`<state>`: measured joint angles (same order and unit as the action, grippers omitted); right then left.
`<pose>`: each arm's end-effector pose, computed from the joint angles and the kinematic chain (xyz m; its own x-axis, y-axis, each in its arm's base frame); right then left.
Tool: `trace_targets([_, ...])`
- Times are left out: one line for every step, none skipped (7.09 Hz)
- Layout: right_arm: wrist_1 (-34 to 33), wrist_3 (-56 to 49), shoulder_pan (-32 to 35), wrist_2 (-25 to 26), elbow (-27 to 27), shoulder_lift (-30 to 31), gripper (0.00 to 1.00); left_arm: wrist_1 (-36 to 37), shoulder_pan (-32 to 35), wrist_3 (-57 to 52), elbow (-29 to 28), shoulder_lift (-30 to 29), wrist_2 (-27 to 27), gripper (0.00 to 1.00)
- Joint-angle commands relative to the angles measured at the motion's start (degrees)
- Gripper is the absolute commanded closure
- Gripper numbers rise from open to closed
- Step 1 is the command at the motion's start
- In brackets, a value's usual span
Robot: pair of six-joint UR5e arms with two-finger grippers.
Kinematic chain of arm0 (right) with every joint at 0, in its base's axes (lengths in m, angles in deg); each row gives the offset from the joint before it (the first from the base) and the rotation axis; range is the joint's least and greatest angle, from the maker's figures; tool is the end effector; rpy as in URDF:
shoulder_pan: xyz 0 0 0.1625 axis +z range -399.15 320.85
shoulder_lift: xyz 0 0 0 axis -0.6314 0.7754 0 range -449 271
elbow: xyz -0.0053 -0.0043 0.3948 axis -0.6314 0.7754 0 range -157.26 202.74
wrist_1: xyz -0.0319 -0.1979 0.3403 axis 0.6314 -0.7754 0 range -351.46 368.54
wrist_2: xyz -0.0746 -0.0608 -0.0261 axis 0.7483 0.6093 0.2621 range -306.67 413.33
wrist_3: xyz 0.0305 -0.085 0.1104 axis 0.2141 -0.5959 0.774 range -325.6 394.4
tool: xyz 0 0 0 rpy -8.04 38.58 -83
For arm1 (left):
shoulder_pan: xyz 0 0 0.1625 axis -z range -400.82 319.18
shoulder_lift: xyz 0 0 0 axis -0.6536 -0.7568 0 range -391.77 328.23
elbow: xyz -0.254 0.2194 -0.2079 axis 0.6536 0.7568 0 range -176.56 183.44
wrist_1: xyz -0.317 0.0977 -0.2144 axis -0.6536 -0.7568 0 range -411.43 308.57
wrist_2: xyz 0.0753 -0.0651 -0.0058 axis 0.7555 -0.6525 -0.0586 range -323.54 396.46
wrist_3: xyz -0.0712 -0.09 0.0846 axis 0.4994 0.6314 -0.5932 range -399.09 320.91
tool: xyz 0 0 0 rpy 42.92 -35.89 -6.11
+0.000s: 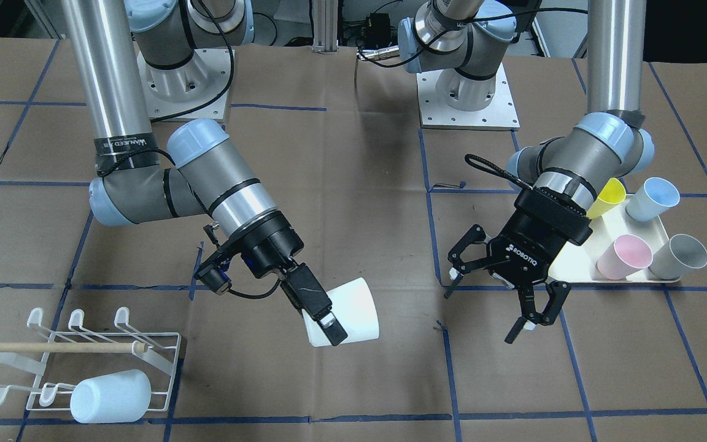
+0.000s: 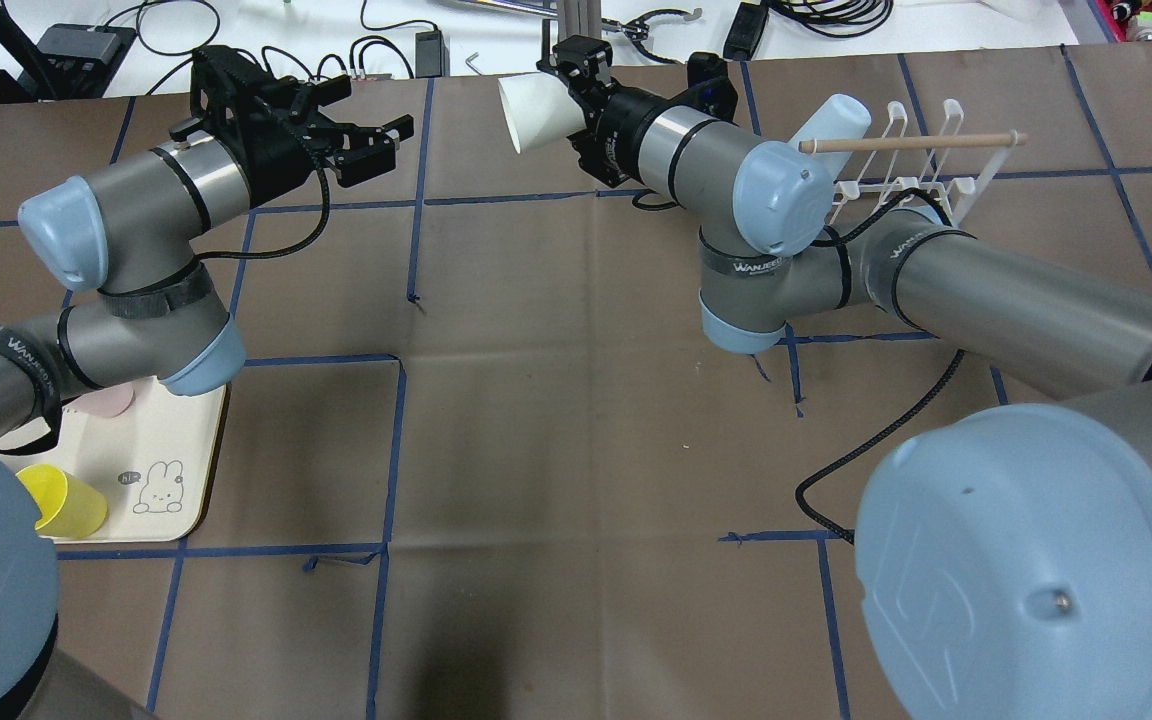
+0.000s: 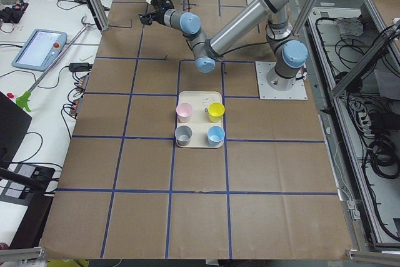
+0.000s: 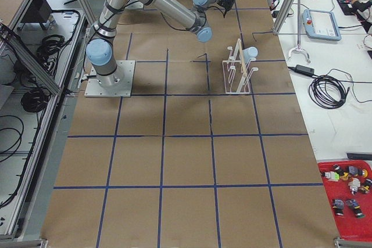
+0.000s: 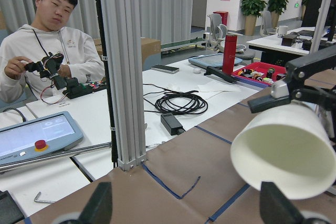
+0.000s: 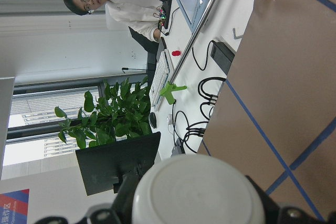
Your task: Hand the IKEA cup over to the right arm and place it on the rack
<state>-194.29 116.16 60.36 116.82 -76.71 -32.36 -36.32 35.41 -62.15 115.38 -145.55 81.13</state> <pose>0.3007 -0.6024 0.2898 -0.1723 0.2529 -0.9520 0.7968 0.6041 0.0162 -0.0956 -0.5956 0.2924 -0.8098 0.5867 -0.0040 0.2131 0.2878 -0.9337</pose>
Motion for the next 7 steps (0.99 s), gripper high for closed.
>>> trace_targets([-0.11, -14.71, -5.97, -0.38, 0.13, 0.84, 0.66, -11.95, 0.32, 2.23, -5.99, 0.57, 13.29, 0.0])
trace_targets([-0.02, -25.92, -8.69, -0.39, 0.04, 1.36, 0.66, -22.83, 0.76, 2.32, -11.95, 0.49, 18.73, 0.0])
trace_targets([0.07, -38.39, -11.07, -0.3, 0.04, 1.37, 0.66, -33.55, 2.59, 2.4, -17.93, 0.31, 27.05, 0.0])
trace_targets([0.07, -48.43, -12.92, -0.04, 0.13, 1.37, 0.66, -43.93, 4.7, 2.58, -21.73, 0.66, 34.79, 0.0])
trace_targets([0.24, -57.67, -15.12, 0.23, 0.22, 1.28, 0.73, -52.99, 6.2, 5.63, -24.64, 1.62, 39.57, 0.0])
trace_targets([1.81, -63.77, -16.7, -0.03, 0.83, 1.28, 0.83, -63.7, 6.82, 12.18, -26.67, 3.98, 41.62, 0.0])
trace_targets([1.91, -68.96, -17.94, -0.12, 2.05, 0.76, 0.85, -73.55, 7.09, 14.42, -27.47, 7.22, 42.6, 0.0])
